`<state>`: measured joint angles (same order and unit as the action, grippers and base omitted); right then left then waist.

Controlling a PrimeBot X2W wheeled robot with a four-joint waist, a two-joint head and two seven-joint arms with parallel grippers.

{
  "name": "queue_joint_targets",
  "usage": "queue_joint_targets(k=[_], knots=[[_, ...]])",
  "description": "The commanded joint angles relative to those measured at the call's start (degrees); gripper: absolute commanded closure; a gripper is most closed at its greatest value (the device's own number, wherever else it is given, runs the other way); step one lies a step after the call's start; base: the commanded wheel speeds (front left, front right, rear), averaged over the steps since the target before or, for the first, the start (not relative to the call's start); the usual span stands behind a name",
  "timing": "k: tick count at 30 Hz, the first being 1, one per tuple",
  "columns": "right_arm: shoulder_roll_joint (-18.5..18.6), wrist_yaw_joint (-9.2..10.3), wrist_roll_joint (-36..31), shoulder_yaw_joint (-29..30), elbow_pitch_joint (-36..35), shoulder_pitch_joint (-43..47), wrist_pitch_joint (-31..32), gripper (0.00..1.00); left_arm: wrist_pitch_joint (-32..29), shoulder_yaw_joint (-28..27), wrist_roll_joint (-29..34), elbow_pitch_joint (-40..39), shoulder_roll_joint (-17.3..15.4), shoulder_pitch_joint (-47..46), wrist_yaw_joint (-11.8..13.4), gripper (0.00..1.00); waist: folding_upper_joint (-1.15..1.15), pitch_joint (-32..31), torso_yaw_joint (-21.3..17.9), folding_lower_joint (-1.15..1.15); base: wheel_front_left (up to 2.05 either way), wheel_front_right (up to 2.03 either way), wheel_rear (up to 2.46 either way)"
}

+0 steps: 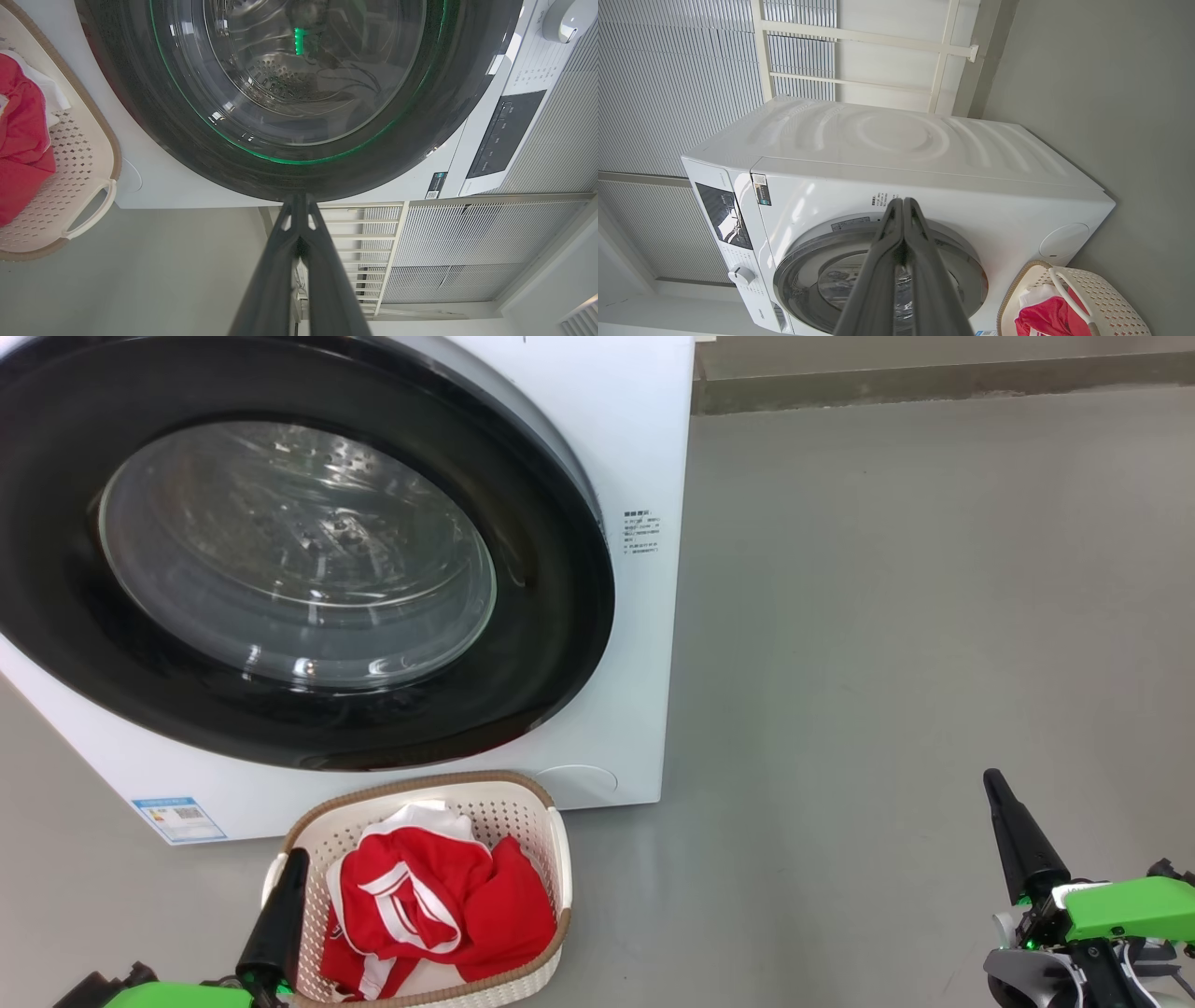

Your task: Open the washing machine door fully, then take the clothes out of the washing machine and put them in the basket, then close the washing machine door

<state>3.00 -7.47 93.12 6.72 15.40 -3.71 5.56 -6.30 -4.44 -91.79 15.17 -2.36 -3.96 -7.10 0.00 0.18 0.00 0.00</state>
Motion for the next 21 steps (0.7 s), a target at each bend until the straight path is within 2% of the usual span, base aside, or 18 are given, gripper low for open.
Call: queue_joint_targets(k=[1, 21], knots=[[0.41, -0.02, -0.36, -0.91, -1.41, -2.41, 0.35, 1.0, -0.2, -2.09, -0.37, -1.14, -0.56, -2.23, -0.39, 1.0, 0.0, 0.0, 0.0, 0.0, 0.0, 0.0, 0.0], [0.28, -0.02, -0.51, -0.73, -1.4, -2.43, 0.5, 1.0, -0.21, -2.1, -0.35, -1.14, -0.55, -2.23, -0.39, 1.0, 0.0, 0.0, 0.0, 0.0, 0.0, 0.0, 0.0]])
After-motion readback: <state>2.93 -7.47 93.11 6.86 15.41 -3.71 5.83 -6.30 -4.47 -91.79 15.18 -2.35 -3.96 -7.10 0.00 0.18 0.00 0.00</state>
